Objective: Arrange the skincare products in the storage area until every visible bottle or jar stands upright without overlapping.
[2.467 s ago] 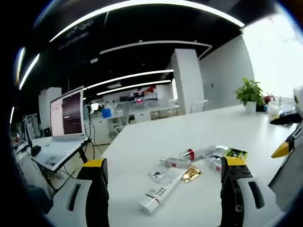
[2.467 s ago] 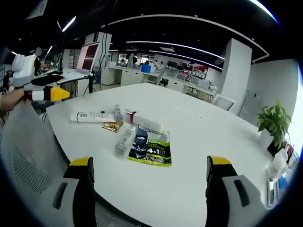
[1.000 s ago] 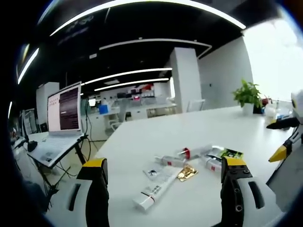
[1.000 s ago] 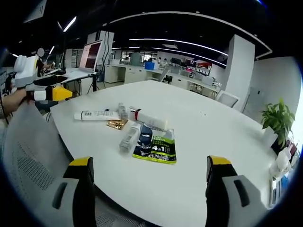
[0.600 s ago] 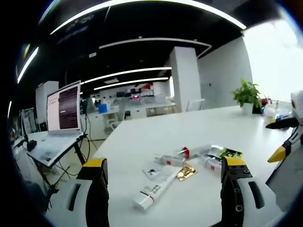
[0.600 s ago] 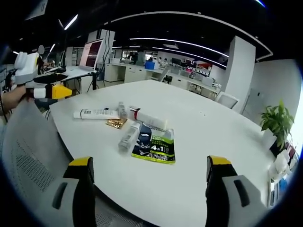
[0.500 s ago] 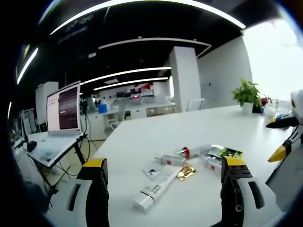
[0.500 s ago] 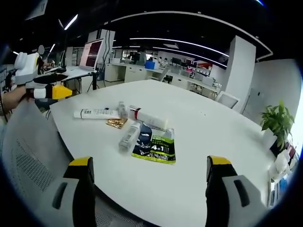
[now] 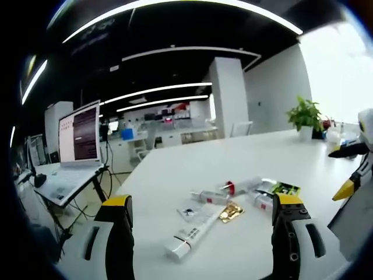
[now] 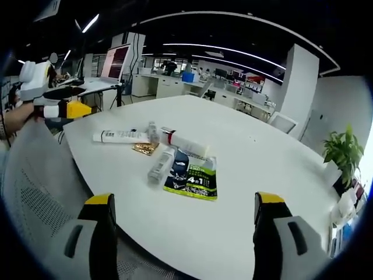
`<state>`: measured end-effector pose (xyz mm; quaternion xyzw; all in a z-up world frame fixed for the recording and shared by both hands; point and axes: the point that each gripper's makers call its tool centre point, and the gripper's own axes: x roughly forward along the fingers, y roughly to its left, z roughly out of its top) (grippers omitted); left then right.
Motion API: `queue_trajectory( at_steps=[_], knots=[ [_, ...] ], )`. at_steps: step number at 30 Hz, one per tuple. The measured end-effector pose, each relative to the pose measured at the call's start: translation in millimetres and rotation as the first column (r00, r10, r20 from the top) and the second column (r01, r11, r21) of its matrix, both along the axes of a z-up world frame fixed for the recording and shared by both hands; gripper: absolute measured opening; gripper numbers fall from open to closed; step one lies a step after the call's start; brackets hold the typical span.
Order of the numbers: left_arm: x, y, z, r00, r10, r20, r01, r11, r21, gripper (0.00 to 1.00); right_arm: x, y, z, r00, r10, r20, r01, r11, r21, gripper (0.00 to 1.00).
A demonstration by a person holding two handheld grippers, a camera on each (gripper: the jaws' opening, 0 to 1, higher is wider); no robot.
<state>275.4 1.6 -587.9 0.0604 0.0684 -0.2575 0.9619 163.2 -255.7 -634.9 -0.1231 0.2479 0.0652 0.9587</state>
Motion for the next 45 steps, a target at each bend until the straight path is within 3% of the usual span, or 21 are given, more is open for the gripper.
queue_trajectory(
  at_steps=[4, 10, 14, 20, 30, 36, 45],
  knots=[
    [-0.7, -1.2, -0.5, 1.000, -0.009, -0.002, 0.009, 1.000, 0.001, 0.97, 9.0, 6.2, 7.3, 0.999, 0.025, 0.022, -0.026, 0.999, 0.040, 0.99],
    [-0.1, -0.1, 0.6, 1.000, -0.004, 0.001, 0.004, 1.000, -0.008, 0.97, 27.1, 9.3, 10.6, 0.994, 0.110, -0.011, -0.110, 0.993, -0.039, 0.99],
    [-0.4, -0.3, 1.3, 1.000, -0.008, 0.004, 0.008, 1.000, -0.013, 0.97, 39.6, 9.7, 13.3, 0.988, 0.153, -0.023, -0.154, 0.987, -0.040, 0.99],
    [-0.5, -0.2, 1.6, 1.000, -0.011, 0.003, 0.011, 1.000, -0.019, 0.97, 61.4, 8.6, 17.8, 0.969, 0.240, -0.061, -0.246, 0.961, -0.127, 0.99],
    [-1.0, -1.0, 2.3, 1.000, -0.017, 0.011, 0.018, 1.000, -0.016, 0.97, 101.2, 9.0, 18.1, 0.936, 0.334, -0.114, -0.351, 0.915, -0.199, 0.99],
    [-0.6, -0.7, 2.9, 1.000, -0.014, 0.017, 0.014, 1.000, -0.015, 0.97, 127.4, 11.1, 17.9, 0.918, 0.376, -0.122, -0.393, 0.906, -0.160, 0.99],
    [0.2, -0.3, 1.6, 1.000, -0.009, 0.014, 0.009, 1.000, -0.008, 0.97, 156.9, 10.0, 12.5, 0.892, 0.426, -0.149, -0.448, 0.875, -0.183, 0.98]
  ],
)
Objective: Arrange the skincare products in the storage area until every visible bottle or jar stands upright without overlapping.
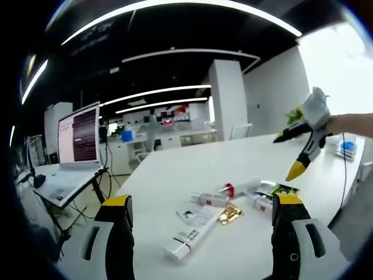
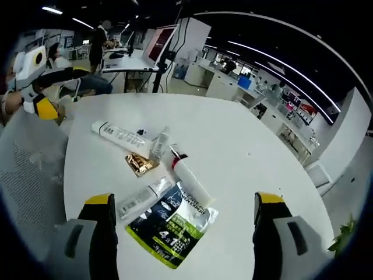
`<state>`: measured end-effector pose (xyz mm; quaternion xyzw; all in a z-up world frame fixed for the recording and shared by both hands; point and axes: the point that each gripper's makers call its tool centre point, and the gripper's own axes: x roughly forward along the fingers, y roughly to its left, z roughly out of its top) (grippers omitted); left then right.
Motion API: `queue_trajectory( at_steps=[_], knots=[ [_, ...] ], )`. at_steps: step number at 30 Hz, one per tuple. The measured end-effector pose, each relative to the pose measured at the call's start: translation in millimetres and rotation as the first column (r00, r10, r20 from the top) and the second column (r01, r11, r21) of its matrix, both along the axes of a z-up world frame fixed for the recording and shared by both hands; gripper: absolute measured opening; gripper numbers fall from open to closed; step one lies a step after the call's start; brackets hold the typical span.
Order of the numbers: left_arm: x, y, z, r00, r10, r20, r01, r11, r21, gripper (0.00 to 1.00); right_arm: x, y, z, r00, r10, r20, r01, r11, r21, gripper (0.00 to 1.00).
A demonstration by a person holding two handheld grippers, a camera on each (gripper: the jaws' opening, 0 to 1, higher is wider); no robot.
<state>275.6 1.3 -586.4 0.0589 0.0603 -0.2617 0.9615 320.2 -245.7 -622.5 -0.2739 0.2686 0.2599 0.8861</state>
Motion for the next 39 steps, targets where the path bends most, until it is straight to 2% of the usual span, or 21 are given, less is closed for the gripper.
queue_trajectory(
  at_steps=[5, 20, 39],
  knots=[
    [0.3, -0.4, -1.2, 1.000, 0.000, -0.003, 0.000, 1.000, 0.003, 0.97, 15.4, -7.4, -3.4, 1.000, 0.010, -0.024, -0.011, 1.000, -0.028, 0.95],
    [1.5, 0.4, -3.1, 1.000, 0.011, -0.007, -0.011, 1.000, 0.014, 0.96, 38.7, 4.2, -22.4, 0.988, 0.089, -0.122, -0.093, 0.995, -0.022, 0.81],
    [3.0, 1.5, -6.9, 1.000, 0.018, -0.023, -0.017, 0.999, 0.031, 0.95, 69.2, 18.4, -61.8, 0.965, 0.128, -0.227, -0.138, 0.990, -0.029, 0.68]
  ],
)
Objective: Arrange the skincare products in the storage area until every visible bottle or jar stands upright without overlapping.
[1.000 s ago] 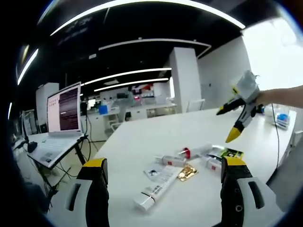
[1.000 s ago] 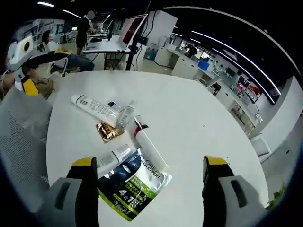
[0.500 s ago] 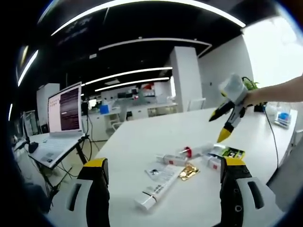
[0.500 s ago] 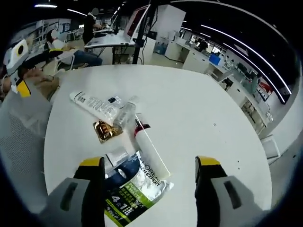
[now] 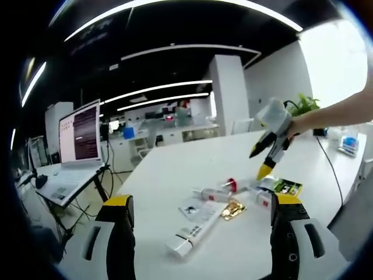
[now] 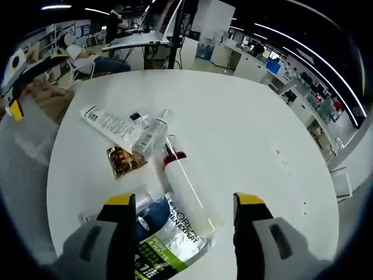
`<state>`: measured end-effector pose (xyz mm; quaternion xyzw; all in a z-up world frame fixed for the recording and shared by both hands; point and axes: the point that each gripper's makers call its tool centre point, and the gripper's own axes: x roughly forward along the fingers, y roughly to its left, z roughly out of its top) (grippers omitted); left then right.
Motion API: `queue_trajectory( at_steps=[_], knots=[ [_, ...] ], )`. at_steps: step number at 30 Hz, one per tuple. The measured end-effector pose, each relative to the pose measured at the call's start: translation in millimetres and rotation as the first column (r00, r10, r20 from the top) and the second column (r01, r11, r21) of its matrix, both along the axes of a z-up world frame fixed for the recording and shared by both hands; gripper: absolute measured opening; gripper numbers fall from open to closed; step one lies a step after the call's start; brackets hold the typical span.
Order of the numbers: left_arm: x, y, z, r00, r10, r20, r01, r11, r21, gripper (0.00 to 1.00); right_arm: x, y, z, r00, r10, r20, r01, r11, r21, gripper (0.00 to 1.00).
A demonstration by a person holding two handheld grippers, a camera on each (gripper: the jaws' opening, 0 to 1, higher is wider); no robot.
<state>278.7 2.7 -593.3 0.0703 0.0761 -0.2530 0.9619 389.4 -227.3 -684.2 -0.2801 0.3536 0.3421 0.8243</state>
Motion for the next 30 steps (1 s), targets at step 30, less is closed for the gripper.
queue_trajectory(
  at_steps=[30],
  knots=[
    [-0.5, -2.2, -4.7, 1.000, -0.007, 0.002, 0.007, 0.999, 0.037, 0.92, 17.6, 14.2, -51.7, 0.989, -0.009, -0.150, 0.007, 1.000, -0.017, 0.51]
  ],
)
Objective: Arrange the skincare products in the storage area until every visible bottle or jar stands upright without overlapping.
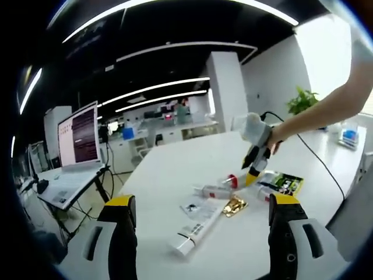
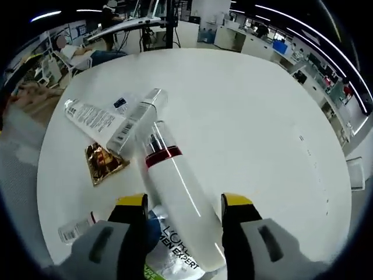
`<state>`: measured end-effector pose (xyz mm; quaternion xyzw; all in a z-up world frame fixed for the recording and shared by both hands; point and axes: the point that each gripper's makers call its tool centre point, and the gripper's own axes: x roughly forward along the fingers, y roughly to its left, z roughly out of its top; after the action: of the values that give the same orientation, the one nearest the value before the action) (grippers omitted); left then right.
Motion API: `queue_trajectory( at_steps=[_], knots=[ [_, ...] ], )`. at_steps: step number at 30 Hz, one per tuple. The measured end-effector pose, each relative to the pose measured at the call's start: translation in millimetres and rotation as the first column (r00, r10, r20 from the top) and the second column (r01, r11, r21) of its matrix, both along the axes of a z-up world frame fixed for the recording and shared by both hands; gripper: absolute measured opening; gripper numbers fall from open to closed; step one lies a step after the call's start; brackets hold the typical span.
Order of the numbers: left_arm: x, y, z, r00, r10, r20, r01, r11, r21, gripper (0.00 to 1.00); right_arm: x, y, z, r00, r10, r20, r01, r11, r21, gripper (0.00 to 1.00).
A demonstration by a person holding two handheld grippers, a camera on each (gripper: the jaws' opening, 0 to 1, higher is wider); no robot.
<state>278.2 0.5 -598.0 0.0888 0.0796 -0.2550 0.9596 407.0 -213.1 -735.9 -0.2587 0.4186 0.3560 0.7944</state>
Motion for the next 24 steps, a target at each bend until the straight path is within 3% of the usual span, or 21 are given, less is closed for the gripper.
queue_trajectory(
  at_steps=[7, 11, 15, 24],
  knots=[
    [0.4, 0.9, 0.8, 1.000, 0.004, 0.006, -0.004, 1.000, -0.001, 0.91, -3.7, 0.7, -3.3, 0.996, 0.073, -0.043, -0.076, 0.994, -0.074, 0.48],
    [0.6, 1.5, 1.1, 1.000, 0.007, 0.009, -0.007, 1.000, -0.001, 0.91, 5.2, 1.5, -5.7, 0.994, 0.094, -0.062, -0.099, 0.991, -0.089, 0.45],
    [0.8, 2.1, 0.7, 1.000, 0.009, 0.005, -0.009, 1.000, 0.000, 0.91, 0.3, 5.8, -8.3, 0.980, 0.143, -0.142, -0.157, 0.983, -0.094, 0.39],
    [1.1, 2.9, 0.0, 1.000, 0.012, 0.000, -0.012, 1.000, 0.004, 0.90, -0.7, 6.7, -10.3, 0.947, 0.217, -0.236, -0.255, 0.956, -0.146, 0.36]
  ],
)
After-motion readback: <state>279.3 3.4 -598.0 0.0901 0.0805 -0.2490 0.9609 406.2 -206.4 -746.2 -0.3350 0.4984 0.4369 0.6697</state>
